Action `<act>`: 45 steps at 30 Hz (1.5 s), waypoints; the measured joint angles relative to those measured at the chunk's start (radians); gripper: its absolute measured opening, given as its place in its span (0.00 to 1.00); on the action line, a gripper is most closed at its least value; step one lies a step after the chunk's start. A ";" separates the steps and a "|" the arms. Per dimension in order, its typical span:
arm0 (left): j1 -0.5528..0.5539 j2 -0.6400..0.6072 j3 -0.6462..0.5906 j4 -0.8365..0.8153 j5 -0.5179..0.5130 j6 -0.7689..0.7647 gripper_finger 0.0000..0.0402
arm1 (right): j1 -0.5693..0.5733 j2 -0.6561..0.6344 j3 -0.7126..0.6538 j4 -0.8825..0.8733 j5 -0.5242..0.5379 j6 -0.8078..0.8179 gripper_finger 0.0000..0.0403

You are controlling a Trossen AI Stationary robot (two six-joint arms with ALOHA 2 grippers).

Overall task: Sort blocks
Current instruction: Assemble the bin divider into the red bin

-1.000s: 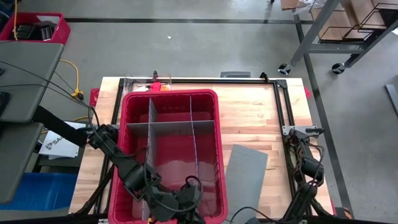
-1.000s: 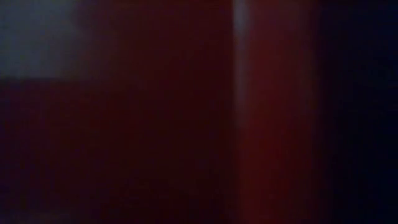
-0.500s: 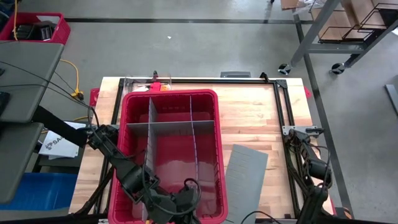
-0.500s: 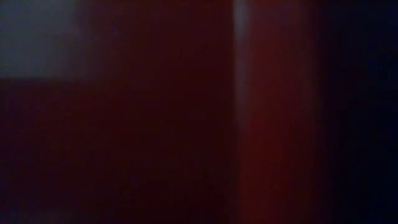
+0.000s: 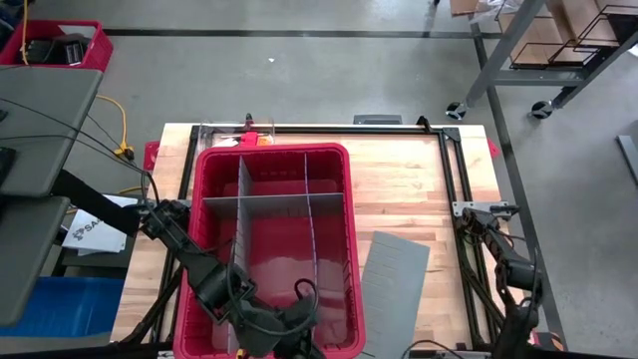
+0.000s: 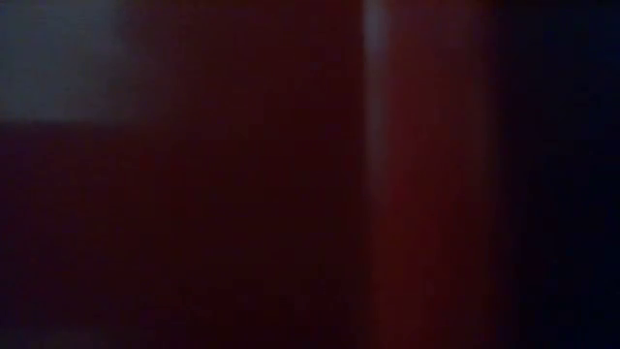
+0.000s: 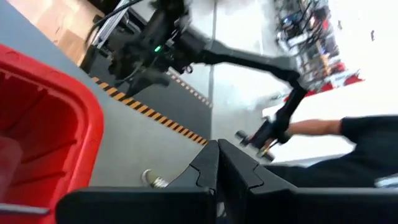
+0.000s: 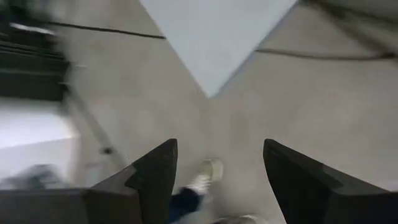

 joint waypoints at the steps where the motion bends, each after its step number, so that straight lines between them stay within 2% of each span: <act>1: 0.004 0.000 0.000 0.014 0.000 -0.009 0.00 | -0.005 0.000 -0.037 0.084 0.019 -0.001 0.57; 5: 0.008 0.000 0.000 0.078 -0.007 -0.015 0.00 | -0.011 0.001 -0.188 0.355 0.144 -0.027 0.57; 8: 0.008 0.000 0.000 0.094 -0.026 -0.015 0.00 | -0.004 -0.001 -0.260 0.538 0.290 -0.055 0.57; 11: 0.008 0.000 0.000 0.092 -0.032 -0.015 0.00 | 0.010 -0.006 -0.302 0.638 0.423 -0.061 0.57; 13: 0.011 0.000 0.000 0.089 -0.033 -0.014 0.00 | 0.010 -0.011 -0.321 0.679 0.459 -0.065 0.57; 22: 0.027 0.000 0.000 0.084 -0.024 0.004 0.00 | -0.040 -0.006 -0.328 0.690 0.393 -0.103 0.57; 25: 0.030 0.000 0.000 0.084 -0.024 0.013 0.00 | -0.084 -0.002 -0.325 0.694 0.352 -0.093 0.53; 27: 0.030 0.000 0.000 0.085 -0.023 0.013 0.00 | -0.109 -0.002 -0.321 0.702 0.329 -0.096 0.42; 30: 0.030 0.000 0.000 0.085 -0.001 0.013 0.00 | -0.122 -0.003 -0.320 0.717 0.342 -0.101 0.12; 31: 0.029 0.000 0.000 0.086 0.012 0.013 0.00 | -0.120 -0.008 -0.320 0.720 0.355 -0.106 0.07; 38: 0.016 0.000 0.000 0.103 0.055 0.059 0.00 | -0.077 -0.127 -0.322 0.586 0.296 -0.131 0.01; 42: 0.017 0.000 0.000 0.146 0.069 0.092 0.00 | -0.073 -0.237 -0.322 0.448 0.178 -0.150 0.01; 45: 0.017 -0.002 0.000 0.180 0.117 0.136 0.00 | -0.073 -0.315 -0.322 0.328 0.023 -0.175 0.01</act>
